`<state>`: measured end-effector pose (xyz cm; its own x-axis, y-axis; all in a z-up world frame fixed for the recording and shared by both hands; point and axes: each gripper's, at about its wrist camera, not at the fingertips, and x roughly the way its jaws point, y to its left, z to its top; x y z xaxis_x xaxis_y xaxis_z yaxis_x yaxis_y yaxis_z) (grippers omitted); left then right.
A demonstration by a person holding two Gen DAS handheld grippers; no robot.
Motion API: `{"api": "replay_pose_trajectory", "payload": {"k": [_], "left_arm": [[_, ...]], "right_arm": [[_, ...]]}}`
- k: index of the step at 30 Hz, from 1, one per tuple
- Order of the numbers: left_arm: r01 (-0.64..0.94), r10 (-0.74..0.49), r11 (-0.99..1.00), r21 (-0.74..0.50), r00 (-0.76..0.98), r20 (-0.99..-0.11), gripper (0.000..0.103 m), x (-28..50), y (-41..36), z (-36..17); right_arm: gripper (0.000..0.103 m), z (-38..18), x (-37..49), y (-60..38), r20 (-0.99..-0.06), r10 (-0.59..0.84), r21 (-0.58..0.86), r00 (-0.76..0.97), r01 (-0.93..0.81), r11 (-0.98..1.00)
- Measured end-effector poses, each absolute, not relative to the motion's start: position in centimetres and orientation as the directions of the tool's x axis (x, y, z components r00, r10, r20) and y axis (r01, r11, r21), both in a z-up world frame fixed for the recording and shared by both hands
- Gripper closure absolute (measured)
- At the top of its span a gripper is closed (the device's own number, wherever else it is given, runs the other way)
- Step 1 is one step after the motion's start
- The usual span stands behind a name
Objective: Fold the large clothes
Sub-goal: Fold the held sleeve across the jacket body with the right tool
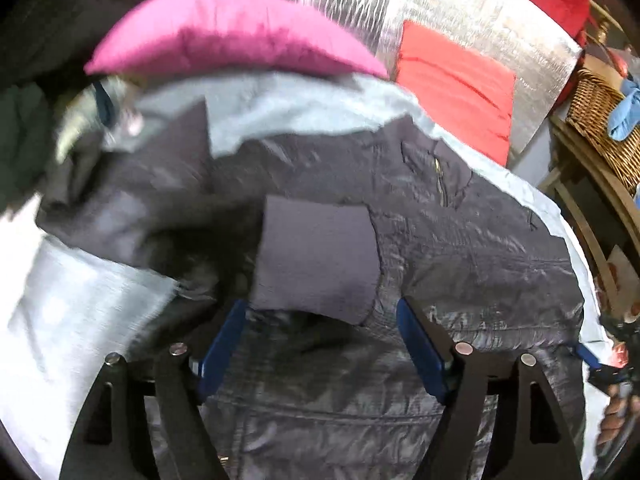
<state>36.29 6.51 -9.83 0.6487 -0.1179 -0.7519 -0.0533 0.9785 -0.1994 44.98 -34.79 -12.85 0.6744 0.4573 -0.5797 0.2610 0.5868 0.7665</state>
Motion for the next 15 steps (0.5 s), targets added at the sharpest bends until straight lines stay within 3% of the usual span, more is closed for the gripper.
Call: {"api": "replay_pose_trajectory", "payload": {"k": [7,15], "left_arm": [[0.055,-0.114,0.993,-0.105,0.691,-0.714,0.022,37.7,2.9,-9.1],[0.109,-0.07,0.994,-0.001,0.636,-0.768,0.022,41.4,-1.1,-13.4]], "right_arm": [[0.027,-9.1,44.3,-36.9,-0.557,0.412,0.729,0.721,0.185,0.659],[0.032,-10.3,54.6,-37.6,-0.705,0.298,0.525,0.644,0.191,0.829]]}}
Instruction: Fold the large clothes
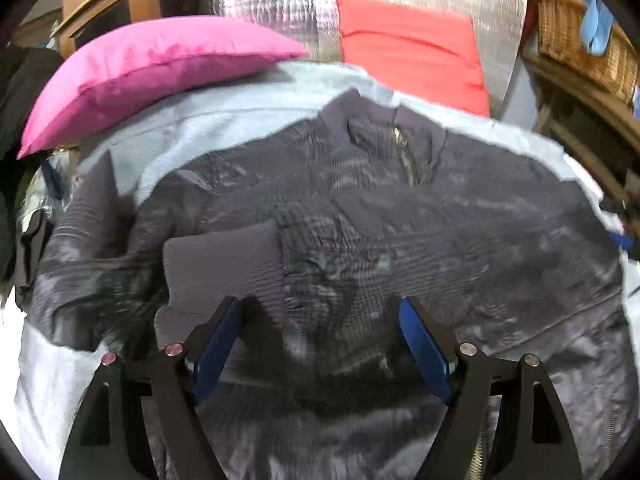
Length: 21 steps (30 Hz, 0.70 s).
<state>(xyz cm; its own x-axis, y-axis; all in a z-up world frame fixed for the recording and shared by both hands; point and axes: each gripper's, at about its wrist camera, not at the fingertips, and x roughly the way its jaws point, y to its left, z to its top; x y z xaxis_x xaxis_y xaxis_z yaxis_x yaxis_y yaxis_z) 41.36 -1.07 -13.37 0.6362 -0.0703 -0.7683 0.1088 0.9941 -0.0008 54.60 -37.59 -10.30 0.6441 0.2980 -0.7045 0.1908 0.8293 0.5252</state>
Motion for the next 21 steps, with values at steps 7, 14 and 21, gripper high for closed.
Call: {"api": "replay_pose_trajectory", "payload": {"k": [7,14,21], "left_arm": [[0.121,-0.098,0.992,-0.027,0.637,-0.764,0.014,42.0,-1.0,-15.6],[0.122,-0.102,0.992,-0.031,0.636,-0.765,0.009,42.2,-1.1,-15.8],[0.124,-0.097,0.992,-0.022,0.638,-0.764,0.004,42.4,-1.4,-16.0]], "right_arm": [[0.088,-11.4,58.9,-36.2,-0.773,0.269,0.412,0.575,0.132,0.901],[0.074,-11.8,57.3,-36.8,-0.776,0.205,0.395,0.597,0.207,0.895],[0.049,-7.5,51.2,-33.0,-0.674,0.296,0.475,0.677,0.09,0.875]]}}
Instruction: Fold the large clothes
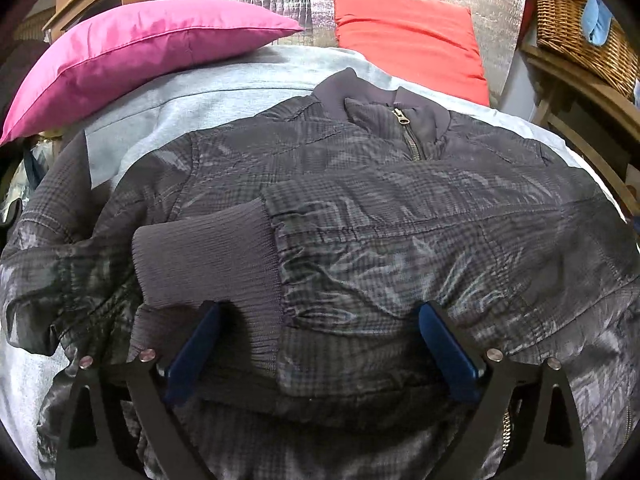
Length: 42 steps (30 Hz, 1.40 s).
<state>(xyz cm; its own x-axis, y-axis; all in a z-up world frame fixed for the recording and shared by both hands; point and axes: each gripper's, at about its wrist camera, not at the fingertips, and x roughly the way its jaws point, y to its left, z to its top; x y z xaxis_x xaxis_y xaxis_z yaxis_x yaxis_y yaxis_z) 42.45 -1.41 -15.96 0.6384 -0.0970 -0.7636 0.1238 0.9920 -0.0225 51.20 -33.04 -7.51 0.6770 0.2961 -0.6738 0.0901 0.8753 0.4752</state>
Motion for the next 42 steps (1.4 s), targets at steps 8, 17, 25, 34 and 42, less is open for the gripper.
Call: {"api": "replay_pose_trajectory", "payload": {"k": [8,17,25,34,42], "left_arm": [[0.124,-0.101,0.992,-0.028,0.637,-0.764,0.001,42.6,-1.3,-16.1],[0.122,-0.098,0.992,-0.025,0.639,-0.763,0.0,42.6,-1.4,-16.2],[0.121,-0.096,0.992,-0.023,0.637,-0.765,0.0,42.6,-1.4,-16.2],[0.101,-0.165,0.986,-0.13,0.653,-0.739,0.0,37.0,2.6,-10.7],[-0.224,0.007,0.948,-0.224,0.722,-0.692,0.0,33.1,20.1,-7.9]], "right_arm": [[0.033,-13.0,51.0,-32.6,-0.746,0.324,0.484,0.582,0.138,0.864],[0.031,-11.9,50.5,-31.6,-0.759,0.282,0.428,0.586,0.122,0.896],[0.031,-10.0,48.4,-31.0,-0.697,0.32,0.473,0.642,0.076,0.878],[0.029,-7.8,38.2,-27.4,-0.642,0.34,0.43,0.687,-0.044,0.902],[0.029,-10.4,34.7,-23.5,-0.676,0.343,0.382,0.652,-0.088,0.92]]}}
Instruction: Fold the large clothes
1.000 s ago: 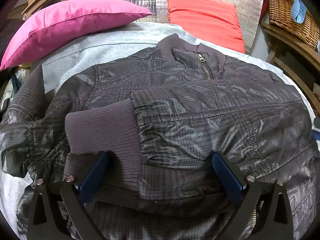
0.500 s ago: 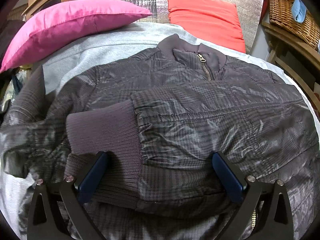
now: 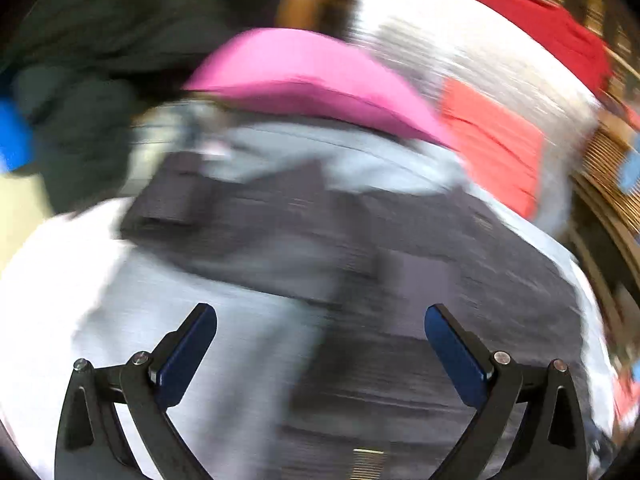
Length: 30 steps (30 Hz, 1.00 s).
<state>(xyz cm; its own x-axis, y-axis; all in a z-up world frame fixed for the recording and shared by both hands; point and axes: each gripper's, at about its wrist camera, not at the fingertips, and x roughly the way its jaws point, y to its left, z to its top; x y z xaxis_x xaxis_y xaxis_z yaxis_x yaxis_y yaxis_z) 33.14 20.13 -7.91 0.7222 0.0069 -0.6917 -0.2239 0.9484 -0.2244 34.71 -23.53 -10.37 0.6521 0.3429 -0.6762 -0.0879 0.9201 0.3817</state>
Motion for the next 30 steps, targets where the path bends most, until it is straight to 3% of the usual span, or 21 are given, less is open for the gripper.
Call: {"api": "replay_pose_trajectory", "payload": {"k": [3,7,9,13,19,21,23,30], "left_arm": [[-0.361,0.078,0.899,-0.248,0.689,-0.72,0.0,34.2,26.7,-8.8],[-0.453,-0.031,0.776,-0.439,0.668,-0.744,0.001,36.7,33.7,-11.0],[-0.464,-0.153,0.634,-0.619,0.709,-0.688,0.001,37.4,36.7,-12.3],[-0.449,-0.249,0.449,-0.773,0.767,-0.591,0.001,38.8,39.0,-14.1],[-0.387,-0.32,0.373,-0.843,0.799,-0.509,0.005,40.2,39.1,-15.4],[-0.373,-0.339,0.365,-0.853,0.8,-0.495,0.013,40.6,39.3,-15.8],[-0.352,-0.36,0.361,-0.864,0.802,-0.477,0.032,40.8,39.3,-16.0],[-0.382,-0.349,0.333,-0.862,0.799,-0.49,0.031,41.1,40.0,-17.1]], "right_arm": [[0.029,-10.8,34.5,-22.5,-0.683,0.34,0.365,0.646,-0.101,0.926],[0.029,-11.4,34.5,-21.6,-0.687,0.33,0.343,0.647,-0.112,0.933],[0.029,-11.8,34.6,-21.4,-0.691,0.324,0.328,0.646,-0.119,0.937],[0.029,-12.7,34.8,-21.6,-0.695,0.324,0.329,0.642,-0.117,0.937],[0.029,-13.2,34.8,-21.4,-0.688,0.317,0.315,0.652,-0.125,0.941],[0.028,-13.2,34.7,-21.4,-0.685,0.314,0.311,0.657,-0.127,0.942],[0.028,-13.2,34.6,-21.4,-0.682,0.314,0.312,0.66,-0.127,0.942],[0.028,-13.2,34.6,-21.5,-0.679,0.315,0.309,0.663,-0.13,0.942]]}}
